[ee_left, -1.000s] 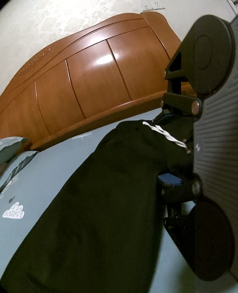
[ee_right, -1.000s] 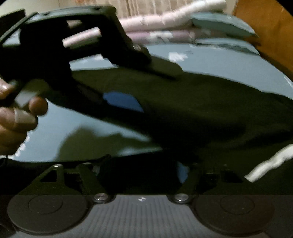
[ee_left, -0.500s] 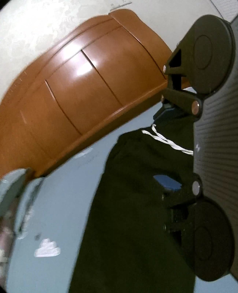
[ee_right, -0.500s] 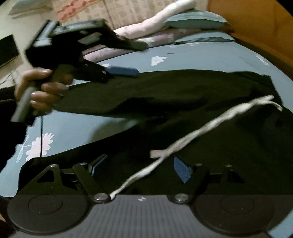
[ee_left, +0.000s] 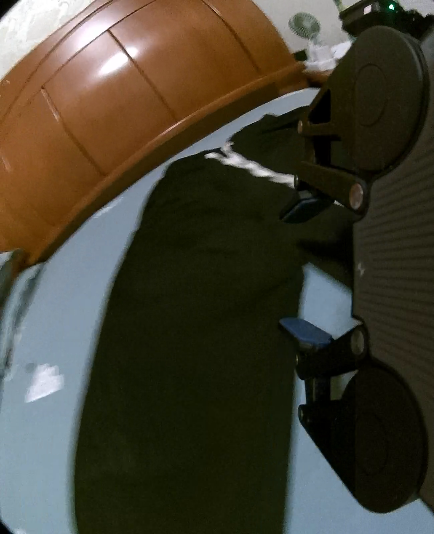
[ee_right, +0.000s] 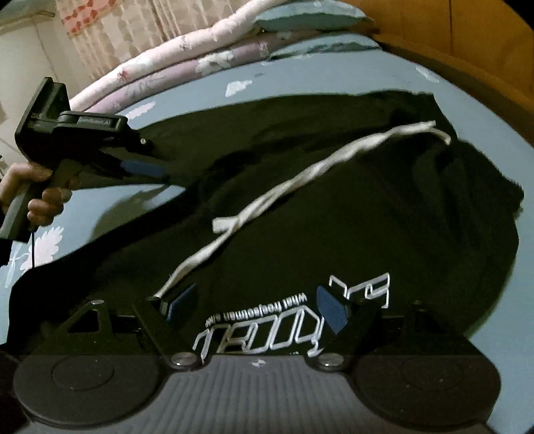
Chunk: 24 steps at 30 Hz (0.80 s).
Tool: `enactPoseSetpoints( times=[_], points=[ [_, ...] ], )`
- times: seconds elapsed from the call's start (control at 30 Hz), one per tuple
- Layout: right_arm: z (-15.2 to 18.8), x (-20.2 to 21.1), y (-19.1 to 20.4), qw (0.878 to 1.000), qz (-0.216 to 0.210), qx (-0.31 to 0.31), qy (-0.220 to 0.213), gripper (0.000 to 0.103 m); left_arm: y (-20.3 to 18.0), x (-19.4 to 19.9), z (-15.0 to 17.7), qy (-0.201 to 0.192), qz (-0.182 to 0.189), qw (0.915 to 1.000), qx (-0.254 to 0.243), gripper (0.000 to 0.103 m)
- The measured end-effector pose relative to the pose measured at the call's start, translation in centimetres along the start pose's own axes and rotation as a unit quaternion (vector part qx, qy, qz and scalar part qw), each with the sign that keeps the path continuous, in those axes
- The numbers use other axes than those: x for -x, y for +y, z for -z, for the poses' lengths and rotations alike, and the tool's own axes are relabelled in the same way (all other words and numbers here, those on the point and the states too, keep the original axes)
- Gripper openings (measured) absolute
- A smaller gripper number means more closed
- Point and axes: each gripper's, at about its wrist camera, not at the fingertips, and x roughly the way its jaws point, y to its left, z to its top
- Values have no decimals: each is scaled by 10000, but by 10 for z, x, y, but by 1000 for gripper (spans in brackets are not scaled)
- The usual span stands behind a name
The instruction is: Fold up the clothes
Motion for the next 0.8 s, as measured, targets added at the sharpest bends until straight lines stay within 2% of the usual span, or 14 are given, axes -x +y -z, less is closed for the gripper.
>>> enactPoseSetpoints(
  times=[0.1, 0.2, 0.3, 0.4, 0.57, 0.67, 0.8],
  points=[
    [-7, -3, 7, 9999, 34, 93, -84, 82, 14, -1, -14, -306, -326, 9990, 15, 64],
    [-9, -5, 12, 9998, 73, 126, -104, 82, 31, -14, -14, -226, -778, 9967, 27, 64],
    [-2, -4, 11, 9999, 128, 104, -37, 82, 42, -5, -11, -218, -814, 9964, -138, 65],
    [9, -7, 6, 9998, 163, 31, 74, 82, 40, 17, -8, -331, -1391, 9892, -313, 62],
    [16, -6, 9, 9997, 214, 30, -83, 84, 16, 72, 12, -612, -1326, 9848, -938, 64],
    [12, 2, 12, 9986, 269, 188, -414, 84, 2, 95, 29, -673, -1286, 9813, -1265, 67],
    [-4, 1, -8, 9934, 798, 421, -709, 85, -19, 111, 55, -602, -1275, 9750, -1716, 67]
  ],
)
